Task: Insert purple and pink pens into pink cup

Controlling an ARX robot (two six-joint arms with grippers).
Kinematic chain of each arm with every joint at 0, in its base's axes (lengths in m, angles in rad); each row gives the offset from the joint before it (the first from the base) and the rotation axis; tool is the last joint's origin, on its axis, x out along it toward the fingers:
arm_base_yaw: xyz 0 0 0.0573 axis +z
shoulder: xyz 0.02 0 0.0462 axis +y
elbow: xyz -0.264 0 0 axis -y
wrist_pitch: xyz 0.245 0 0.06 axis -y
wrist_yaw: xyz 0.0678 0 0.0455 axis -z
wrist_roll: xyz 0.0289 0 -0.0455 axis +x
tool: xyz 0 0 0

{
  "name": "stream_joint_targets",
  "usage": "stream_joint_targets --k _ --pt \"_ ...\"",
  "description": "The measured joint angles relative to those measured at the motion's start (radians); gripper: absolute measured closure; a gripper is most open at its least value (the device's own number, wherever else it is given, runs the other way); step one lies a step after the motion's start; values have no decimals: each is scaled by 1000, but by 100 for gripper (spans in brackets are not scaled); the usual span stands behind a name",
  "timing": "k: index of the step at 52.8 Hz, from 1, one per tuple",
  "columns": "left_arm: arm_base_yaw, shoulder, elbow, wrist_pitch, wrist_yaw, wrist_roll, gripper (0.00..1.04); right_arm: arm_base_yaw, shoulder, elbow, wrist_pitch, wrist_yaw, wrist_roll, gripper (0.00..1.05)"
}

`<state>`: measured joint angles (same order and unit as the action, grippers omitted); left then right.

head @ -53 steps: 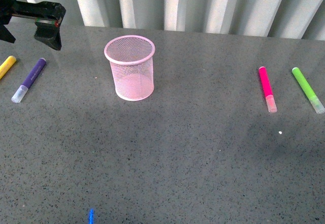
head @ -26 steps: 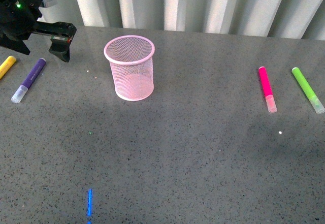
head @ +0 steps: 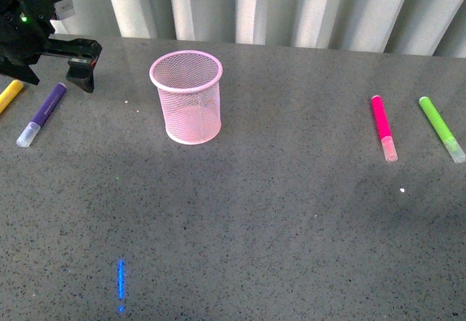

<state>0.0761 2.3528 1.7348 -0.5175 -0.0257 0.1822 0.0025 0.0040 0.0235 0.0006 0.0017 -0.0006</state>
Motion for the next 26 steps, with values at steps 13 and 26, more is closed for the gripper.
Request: stream_joint_targets --k 13,26 --pt "6 41 30 0 5 -3 7 0 0 0 0 0 0 7" --pt "25 87 85 -23 4 -7 7 0 0 0 0 0 0 7"
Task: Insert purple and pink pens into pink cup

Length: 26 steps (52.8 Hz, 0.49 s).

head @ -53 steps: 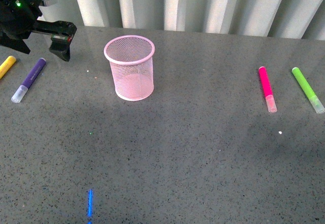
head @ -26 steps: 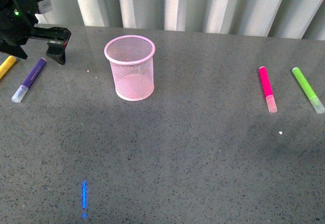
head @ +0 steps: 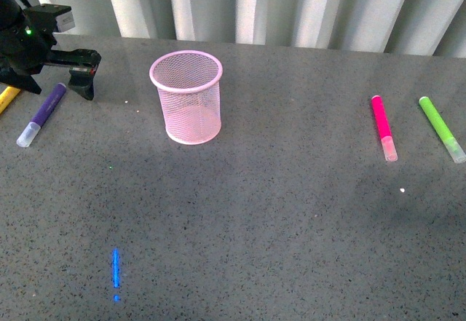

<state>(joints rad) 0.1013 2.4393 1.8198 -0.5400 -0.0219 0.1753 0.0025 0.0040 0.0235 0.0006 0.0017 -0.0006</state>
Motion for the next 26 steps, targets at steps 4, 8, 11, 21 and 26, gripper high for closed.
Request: stream_joint_targets --k 4,8,11,21,26 --pt "8 13 15 -4 4 -3 7 0 0 0 0 0 0 7" --pt "13 21 27 -8 7 -4 7 0 0 0 0 0 0 7" --pt "14 25 33 -14 8 -5 7 0 0 0 0 0 0 7" --pt "13 35 50 -36 21 -14 29 0 0 0 0 0 0 7" --pt "11 38 55 -47 16 -15 43 0 0 0 0 0 0 7"
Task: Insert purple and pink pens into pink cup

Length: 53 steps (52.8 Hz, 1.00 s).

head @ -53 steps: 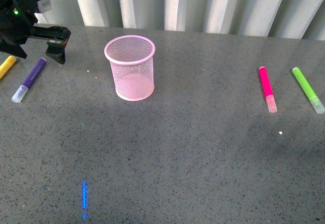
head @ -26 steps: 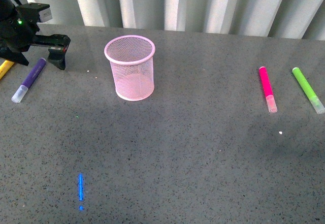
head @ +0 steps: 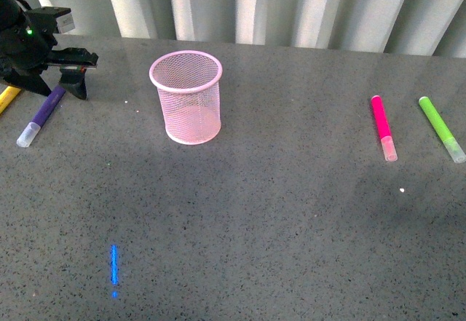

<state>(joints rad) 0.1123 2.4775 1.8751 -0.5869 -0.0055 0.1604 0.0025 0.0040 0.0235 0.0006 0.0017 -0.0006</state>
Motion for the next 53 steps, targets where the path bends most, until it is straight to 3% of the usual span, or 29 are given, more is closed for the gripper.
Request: stream_joint_targets --k 21,32,46,53 --pt "-1 -15 -29 5 -34 -5 92 0 0 0 0 0 0 7" --pt "2 -70 -121 108 2 -32 92 0 0 0 0 0 0 7" --pt "-24 -412 -476 612 133 -44 92 0 0 0 0 0 0 7" --pt "-42 -562 -615 828 149 -103 92 0 0 0 0 0 0 7"
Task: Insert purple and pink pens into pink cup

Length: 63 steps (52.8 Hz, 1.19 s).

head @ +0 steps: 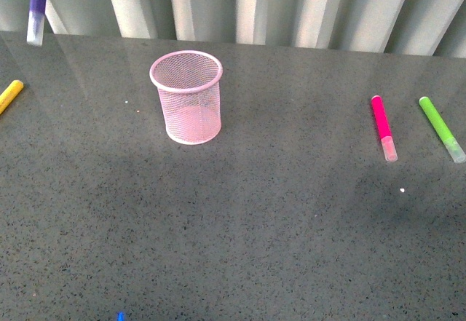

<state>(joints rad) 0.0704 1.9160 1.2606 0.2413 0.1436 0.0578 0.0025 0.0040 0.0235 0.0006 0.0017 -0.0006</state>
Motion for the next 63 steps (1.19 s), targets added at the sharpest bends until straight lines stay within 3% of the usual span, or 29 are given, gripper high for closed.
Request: stream_joint_targets --k 8,18,26,32,63 --pt "-76 -159 -233 365 -26 -183 92 0 0 0 0 0 0 7" --pt "-292 -133 -471 847 -179 -292 92 0 0 0 0 0 0 7" --pt "-407 4 -502 1082 -305 -320 92 0 0 0 0 0 0 7" --pt "-412 68 -489 1144 -333 -320 92 0 0 0 0 0 0 7" --pt "-409 145 -483 1152 -345 -322 92 0 0 0 0 0 0 7"
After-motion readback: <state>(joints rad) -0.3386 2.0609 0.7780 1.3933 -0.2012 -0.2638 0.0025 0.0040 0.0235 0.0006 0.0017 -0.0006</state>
